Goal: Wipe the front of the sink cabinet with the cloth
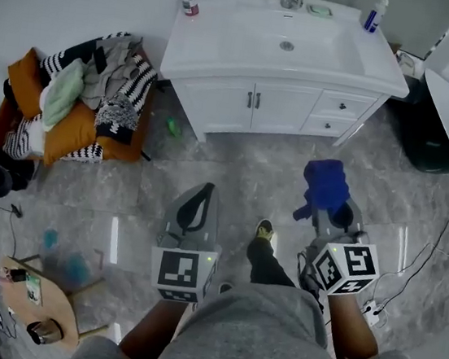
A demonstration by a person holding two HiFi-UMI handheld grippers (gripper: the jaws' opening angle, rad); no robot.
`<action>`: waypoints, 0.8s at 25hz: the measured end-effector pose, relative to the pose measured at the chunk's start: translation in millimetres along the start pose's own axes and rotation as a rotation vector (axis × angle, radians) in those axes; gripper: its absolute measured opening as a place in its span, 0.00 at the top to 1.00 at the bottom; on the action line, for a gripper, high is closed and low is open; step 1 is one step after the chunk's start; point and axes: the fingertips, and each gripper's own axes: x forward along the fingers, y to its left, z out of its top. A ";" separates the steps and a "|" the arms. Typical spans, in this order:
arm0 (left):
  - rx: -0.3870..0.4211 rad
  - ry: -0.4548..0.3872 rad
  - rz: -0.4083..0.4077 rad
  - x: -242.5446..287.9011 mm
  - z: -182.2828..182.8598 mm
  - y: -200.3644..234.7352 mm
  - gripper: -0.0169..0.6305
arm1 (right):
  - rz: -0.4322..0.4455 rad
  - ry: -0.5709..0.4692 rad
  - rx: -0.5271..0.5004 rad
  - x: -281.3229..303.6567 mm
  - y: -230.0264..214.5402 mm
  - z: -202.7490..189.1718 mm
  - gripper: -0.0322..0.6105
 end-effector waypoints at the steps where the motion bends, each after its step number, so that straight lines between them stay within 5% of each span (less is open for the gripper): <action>1: -0.001 -0.001 0.001 9.1 4.0 -0.8 0.96 | 0.003 0.002 -0.007 6.9 -5.5 2.6 0.84; 20: -0.021 0.067 0.045 126.1 33.1 1.1 0.96 | 0.025 0.005 -0.003 107.7 -92.0 31.1 0.84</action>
